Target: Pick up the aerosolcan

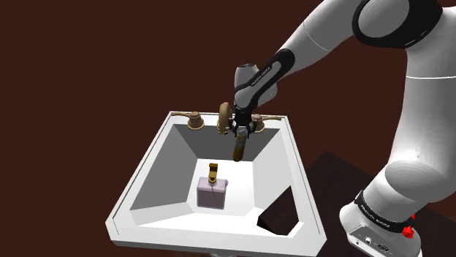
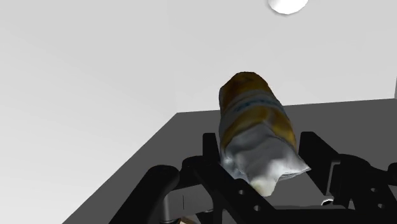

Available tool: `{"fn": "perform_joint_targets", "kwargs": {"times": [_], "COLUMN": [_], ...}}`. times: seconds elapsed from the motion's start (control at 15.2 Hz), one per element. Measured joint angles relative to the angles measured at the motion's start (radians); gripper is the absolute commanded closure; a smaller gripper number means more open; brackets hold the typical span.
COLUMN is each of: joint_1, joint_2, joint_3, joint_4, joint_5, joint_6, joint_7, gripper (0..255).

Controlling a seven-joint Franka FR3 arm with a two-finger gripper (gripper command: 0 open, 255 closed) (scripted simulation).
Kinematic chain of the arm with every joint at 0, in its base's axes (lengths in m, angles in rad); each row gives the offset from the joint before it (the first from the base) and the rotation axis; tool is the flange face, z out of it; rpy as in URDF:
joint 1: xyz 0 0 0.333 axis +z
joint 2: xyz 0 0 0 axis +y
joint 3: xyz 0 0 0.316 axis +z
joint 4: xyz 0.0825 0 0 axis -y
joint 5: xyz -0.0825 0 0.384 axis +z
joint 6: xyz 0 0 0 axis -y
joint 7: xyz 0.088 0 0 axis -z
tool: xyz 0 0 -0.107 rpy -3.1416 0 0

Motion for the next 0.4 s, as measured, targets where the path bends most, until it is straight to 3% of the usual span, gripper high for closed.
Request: {"fn": "perform_joint_targets", "kwargs": {"times": [0.4], "joint_1": [-0.004], "joint_2": [-0.059], "joint_3": [0.008], "joint_4": [-0.001], "joint_5": [0.012], "joint_6": [-0.057], "joint_7": [-0.004], "gripper": [255]}}
